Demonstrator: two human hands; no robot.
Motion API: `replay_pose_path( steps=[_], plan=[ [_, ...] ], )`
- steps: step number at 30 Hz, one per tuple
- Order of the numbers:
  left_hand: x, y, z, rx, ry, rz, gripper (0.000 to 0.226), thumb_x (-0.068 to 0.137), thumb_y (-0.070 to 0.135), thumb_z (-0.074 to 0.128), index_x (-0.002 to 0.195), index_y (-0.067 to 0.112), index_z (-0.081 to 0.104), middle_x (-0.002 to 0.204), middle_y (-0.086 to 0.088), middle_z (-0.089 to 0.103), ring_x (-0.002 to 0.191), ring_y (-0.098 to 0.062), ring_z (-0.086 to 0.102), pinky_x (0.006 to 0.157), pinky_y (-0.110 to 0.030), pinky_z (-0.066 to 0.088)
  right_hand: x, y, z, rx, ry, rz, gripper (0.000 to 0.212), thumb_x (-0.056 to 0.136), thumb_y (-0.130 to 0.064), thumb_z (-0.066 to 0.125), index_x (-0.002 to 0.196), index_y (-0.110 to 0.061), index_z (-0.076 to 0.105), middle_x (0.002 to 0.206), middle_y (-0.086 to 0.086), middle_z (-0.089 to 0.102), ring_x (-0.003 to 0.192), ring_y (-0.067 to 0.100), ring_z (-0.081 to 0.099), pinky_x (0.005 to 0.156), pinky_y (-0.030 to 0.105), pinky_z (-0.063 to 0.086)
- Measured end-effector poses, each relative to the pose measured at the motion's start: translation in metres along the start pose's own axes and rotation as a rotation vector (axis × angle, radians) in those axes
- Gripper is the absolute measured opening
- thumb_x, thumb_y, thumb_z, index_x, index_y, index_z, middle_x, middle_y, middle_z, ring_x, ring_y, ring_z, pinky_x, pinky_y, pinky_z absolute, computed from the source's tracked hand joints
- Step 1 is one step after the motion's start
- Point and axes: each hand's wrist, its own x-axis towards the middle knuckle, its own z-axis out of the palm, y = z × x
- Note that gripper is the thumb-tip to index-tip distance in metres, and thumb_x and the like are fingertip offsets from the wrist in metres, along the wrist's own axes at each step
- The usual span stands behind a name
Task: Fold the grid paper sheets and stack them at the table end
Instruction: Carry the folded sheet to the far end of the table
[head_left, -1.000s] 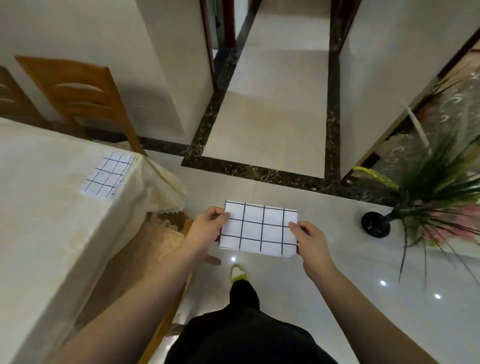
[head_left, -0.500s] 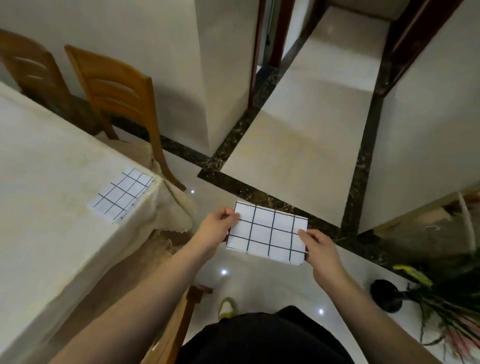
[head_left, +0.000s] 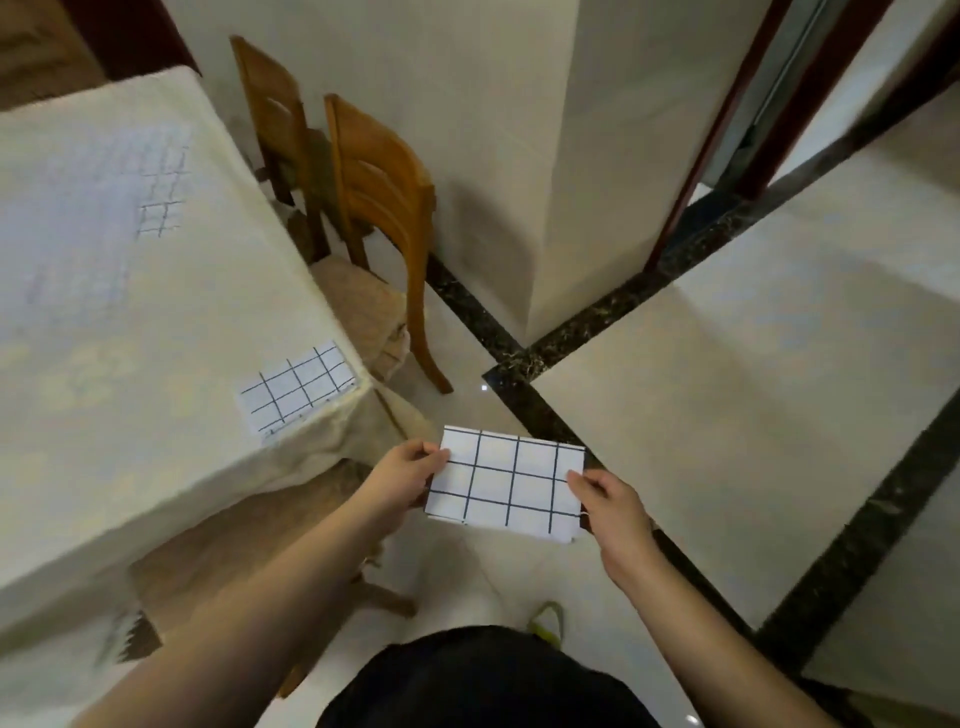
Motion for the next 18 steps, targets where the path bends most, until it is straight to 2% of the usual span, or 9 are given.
replay_pose_path(
  steps=[4, 10, 14, 16, 18],
  plan=[
    [0.0, 0.004, -0.008, -0.121, 0.135, 0.022, 0.013, 0.09, 0.023, 0.067, 0.09, 0.012, 0.061, 0.079, -0.01, 0.062, 0.071, -0.023, 0.057, 0.06, -0.028, 0.047, 0.041, -0.023, 0.009, -0.079, -0.113, -0.012, 0.033, 0.082, -0.041, 0.07, 0.106, -0.018, 0.067, 0.107, 0.006, 0.07, 0.1, 0.023, 0.066, 0.09, 0.046, 0.054],
    [-0.005, -0.002, -0.045, -0.309, 0.308, -0.02, 0.016, 0.091, 0.022, 0.066, 0.096, 0.007, 0.062, 0.085, -0.013, 0.063, 0.074, -0.023, 0.058, 0.061, -0.029, 0.049, 0.068, -0.063, 0.066, -0.162, -0.325, -0.06, 0.013, 0.091, -0.025, 0.064, 0.101, -0.016, 0.066, 0.095, 0.004, 0.073, 0.089, 0.019, 0.069, 0.075, 0.036, 0.056],
    [0.001, -0.014, -0.076, -0.384, 0.402, 0.003, 0.03, 0.09, 0.026, 0.067, 0.101, -0.002, 0.064, 0.091, -0.019, 0.066, 0.081, -0.029, 0.061, 0.073, -0.041, 0.05, 0.089, -0.085, 0.111, -0.249, -0.41, -0.08, 0.016, 0.091, -0.024, 0.065, 0.1, -0.012, 0.066, 0.093, 0.004, 0.073, 0.087, 0.02, 0.07, 0.075, 0.038, 0.057],
    [0.007, -0.017, -0.09, -0.407, 0.449, 0.014, 0.028, 0.09, 0.028, 0.066, 0.102, 0.004, 0.066, 0.095, -0.017, 0.07, 0.083, -0.029, 0.065, 0.077, -0.042, 0.053, 0.098, -0.098, 0.135, -0.285, -0.456, -0.087, 0.016, 0.091, -0.024, 0.065, 0.1, -0.011, 0.066, 0.092, 0.004, 0.073, 0.087, 0.021, 0.07, 0.074, 0.037, 0.057],
    [0.018, -0.022, -0.105, -0.417, 0.506, 0.028, 0.02, 0.09, 0.031, 0.066, 0.094, 0.012, 0.069, 0.09, -0.011, 0.071, 0.081, -0.025, 0.065, 0.073, -0.04, 0.052, 0.107, -0.109, 0.16, -0.318, -0.487, -0.092, 0.017, 0.091, -0.023, 0.064, 0.101, -0.009, 0.066, 0.094, 0.008, 0.073, 0.089, 0.023, 0.069, 0.078, 0.04, 0.057]
  ],
)
